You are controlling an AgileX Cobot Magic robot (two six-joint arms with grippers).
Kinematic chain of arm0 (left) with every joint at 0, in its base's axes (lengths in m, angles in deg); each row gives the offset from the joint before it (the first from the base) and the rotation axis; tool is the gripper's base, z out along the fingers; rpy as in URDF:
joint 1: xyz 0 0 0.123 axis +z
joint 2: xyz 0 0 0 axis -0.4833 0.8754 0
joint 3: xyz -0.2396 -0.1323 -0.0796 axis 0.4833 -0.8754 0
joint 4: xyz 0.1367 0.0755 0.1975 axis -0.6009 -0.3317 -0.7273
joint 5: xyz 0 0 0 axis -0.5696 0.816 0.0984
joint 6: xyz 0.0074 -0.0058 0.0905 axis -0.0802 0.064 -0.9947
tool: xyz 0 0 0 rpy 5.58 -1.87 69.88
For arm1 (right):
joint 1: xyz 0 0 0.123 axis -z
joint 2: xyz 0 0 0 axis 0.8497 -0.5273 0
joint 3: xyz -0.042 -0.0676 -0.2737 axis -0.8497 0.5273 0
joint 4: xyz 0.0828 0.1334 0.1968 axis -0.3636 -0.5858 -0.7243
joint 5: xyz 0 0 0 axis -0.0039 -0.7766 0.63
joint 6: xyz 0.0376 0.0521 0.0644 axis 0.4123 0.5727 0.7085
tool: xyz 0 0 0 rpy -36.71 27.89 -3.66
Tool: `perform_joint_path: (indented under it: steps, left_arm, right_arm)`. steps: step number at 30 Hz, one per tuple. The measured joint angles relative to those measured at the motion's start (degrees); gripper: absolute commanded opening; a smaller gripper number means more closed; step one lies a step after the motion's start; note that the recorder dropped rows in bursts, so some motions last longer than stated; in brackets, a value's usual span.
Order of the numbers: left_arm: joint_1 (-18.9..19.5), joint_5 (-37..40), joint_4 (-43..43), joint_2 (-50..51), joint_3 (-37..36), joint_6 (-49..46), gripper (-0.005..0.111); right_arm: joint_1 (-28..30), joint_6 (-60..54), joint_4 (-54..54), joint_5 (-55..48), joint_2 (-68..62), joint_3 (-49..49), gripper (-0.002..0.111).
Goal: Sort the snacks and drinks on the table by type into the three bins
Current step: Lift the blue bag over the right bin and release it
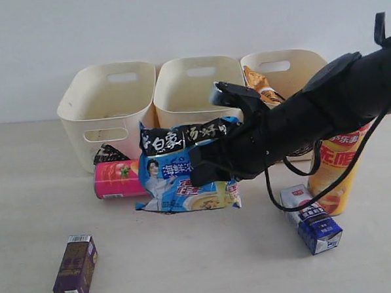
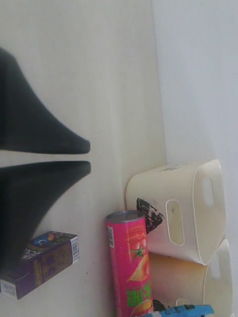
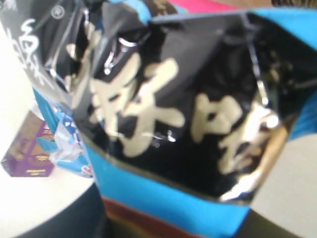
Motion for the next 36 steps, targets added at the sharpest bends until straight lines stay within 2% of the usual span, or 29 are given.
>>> perform_joint_path:
  steps: [5, 11, 19, 28, 36]
  left_arm:
    - [0.00, 0.00, 0.00, 0.00, 0.00, 0.00, 0.004]
    - [0.00, 0.00, 0.00, 0.00, 0.00, 0.00, 0.004]
    - [0.00, -0.11, 0.00, 0.00, 0.00, 0.00, 0.004]
    - [0.00, -0.11, 0.00, 0.00, 0.00, 0.00, 0.004]
    - [0.00, -0.11, 0.00, 0.00, 0.00, 0.00, 0.004]
  right_arm:
    - [0.30, 0.13, 0.48, -0.26, 4.46, 0.00, 0.000]
    - [4.36, 0.84, 0.60, -2.94, 8.28, -1.95, 0.000]
    - [8.80, 4.09, 3.44, -5.31, 8.52, -11.78, 0.000]
    - [17.69, 11.54, 10.65, -7.18, 5.51, -23.42, 0.000]
    - [18.84, 14.12, 15.82, -8.39, -1.40, -31.30, 0.000]
